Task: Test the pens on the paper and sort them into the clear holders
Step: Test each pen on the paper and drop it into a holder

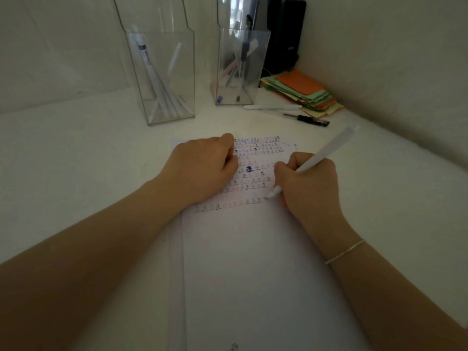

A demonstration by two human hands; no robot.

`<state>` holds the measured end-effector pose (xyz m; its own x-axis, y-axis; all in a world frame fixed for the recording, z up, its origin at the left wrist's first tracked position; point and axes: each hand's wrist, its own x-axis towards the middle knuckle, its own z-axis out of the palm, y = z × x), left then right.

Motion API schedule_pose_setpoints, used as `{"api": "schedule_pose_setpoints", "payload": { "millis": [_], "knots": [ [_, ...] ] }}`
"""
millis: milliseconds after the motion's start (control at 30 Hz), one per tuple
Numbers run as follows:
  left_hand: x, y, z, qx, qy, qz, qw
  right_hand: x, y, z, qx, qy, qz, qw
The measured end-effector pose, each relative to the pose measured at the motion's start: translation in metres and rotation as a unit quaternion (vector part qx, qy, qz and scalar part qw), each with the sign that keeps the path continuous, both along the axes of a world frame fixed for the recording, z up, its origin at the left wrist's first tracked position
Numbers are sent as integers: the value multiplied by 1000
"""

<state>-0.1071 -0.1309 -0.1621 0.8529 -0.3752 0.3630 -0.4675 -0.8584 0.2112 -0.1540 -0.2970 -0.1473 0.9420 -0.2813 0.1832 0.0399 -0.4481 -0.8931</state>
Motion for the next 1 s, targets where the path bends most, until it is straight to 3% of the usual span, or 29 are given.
{"api": "schedule_pose_setpoints", "payload": {
  "millis": [200,367,500,567,700,833,933,1000],
  "knots": [
    [-1,-1,0,2,-2,0,1000,0,-1,-1,23,7,19,1000],
    [-1,0,2,10,-14,-2,1000,4,-1,-4,-27,-32,-9,999],
    [-2,-3,8,-24,-84,-55,995,3,-7,0,133,-18,12,991],
    [-5,-10,15,-85,-54,-119,988,3,-11,3,200,-25,23,979],
    [-15,-26,12,-135,56,-201,969,2,-11,4,240,-24,52,969],
    [-16,-31,7,-180,42,-219,958,2,-8,12,279,-21,53,959],
    [-14,-29,8,-182,26,-202,962,0,-11,18,338,-92,12,936],
    [-13,-26,7,-183,31,-190,964,-2,-12,19,316,-138,-11,939]
  ]
}}
